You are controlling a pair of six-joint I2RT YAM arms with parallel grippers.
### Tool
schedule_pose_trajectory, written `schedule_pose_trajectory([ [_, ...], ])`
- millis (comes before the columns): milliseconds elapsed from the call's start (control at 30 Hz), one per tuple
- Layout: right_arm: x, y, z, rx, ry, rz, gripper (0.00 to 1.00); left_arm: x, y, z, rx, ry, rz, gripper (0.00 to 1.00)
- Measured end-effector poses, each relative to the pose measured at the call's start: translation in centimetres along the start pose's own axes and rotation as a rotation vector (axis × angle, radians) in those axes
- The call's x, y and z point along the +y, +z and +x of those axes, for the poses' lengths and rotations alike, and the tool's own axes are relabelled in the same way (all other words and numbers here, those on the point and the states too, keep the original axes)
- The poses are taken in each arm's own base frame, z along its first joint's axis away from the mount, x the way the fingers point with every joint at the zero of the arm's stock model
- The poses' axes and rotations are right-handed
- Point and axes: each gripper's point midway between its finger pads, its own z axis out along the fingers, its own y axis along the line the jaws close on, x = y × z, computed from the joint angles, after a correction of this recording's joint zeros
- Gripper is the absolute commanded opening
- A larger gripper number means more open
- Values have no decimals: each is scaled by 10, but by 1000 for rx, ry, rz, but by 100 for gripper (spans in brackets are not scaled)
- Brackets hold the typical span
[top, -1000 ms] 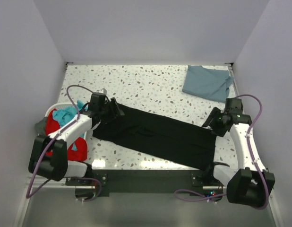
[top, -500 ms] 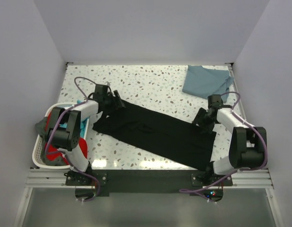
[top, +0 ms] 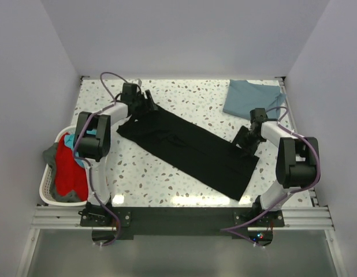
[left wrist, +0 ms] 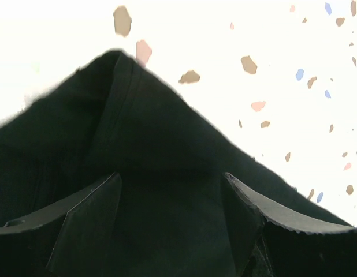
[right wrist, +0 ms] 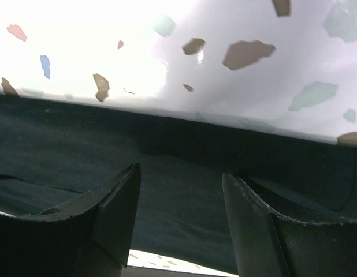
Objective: Fold and stack the t-shirts
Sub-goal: Fold the tshirt
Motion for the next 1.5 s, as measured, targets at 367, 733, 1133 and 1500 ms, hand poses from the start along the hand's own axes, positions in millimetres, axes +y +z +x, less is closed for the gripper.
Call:
schedule_pose_trajectory([
  [367, 9, -1, -1, -13, -26, -8, 62, -43, -47, -47, -149, 185, 9, 68],
  [733, 28, -51, -12, -153, -60, -110, 63, -70, -107, 58, -50, 368, 22, 48],
  [1133, 18, -52, 4, -143, -62, -112, 63, -26, -106, 107, 102, 359, -84, 45],
  [1500, 20, -57, 7, -152, -66, -133, 63, -25, -91, 127, 188, 350, -54, 46],
])
